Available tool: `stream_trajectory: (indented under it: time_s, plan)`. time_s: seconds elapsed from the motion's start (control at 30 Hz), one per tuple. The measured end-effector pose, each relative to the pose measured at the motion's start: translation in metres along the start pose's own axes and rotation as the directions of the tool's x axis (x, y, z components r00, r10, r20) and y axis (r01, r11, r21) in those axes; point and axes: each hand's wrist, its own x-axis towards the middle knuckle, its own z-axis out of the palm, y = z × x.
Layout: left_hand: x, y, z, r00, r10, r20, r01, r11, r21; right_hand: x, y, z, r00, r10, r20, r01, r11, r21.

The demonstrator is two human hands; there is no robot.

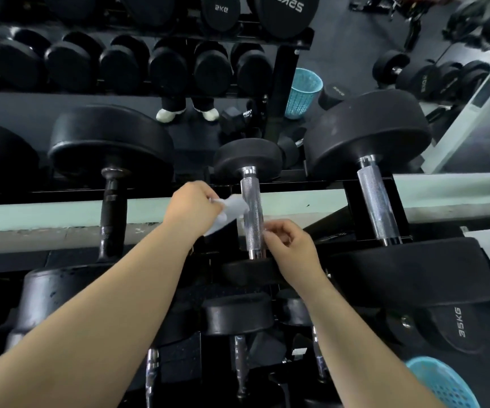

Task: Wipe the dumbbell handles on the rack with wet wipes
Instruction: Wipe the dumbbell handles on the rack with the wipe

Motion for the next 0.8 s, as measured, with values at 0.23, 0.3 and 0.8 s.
stream_trajectory:
  time_s: [0.23, 0.3, 0.8]
  plan:
    - [0.027, 0.006, 0.026, 0.994, -0.082, 0.074, 0.095, 0.977, -0.190, -0.002, 0.014, 0.002, 0.973, -0.111, -0.200, 0.093, 0.991, -0.100]
    - [0.028, 0.004, 0.035, 0.990, -0.085, 0.116, 0.116, 0.947, -0.300, -0.002, 0.016, 0.002, 0.971, -0.106, -0.214, 0.090, 0.992, -0.085]
    - [0.012, 0.000, 0.039, 0.965, -0.171, 0.200, 0.256, 0.787, -0.562, -0.004, 0.021, 0.002, 0.976, -0.087, -0.200, 0.085, 0.996, -0.019]
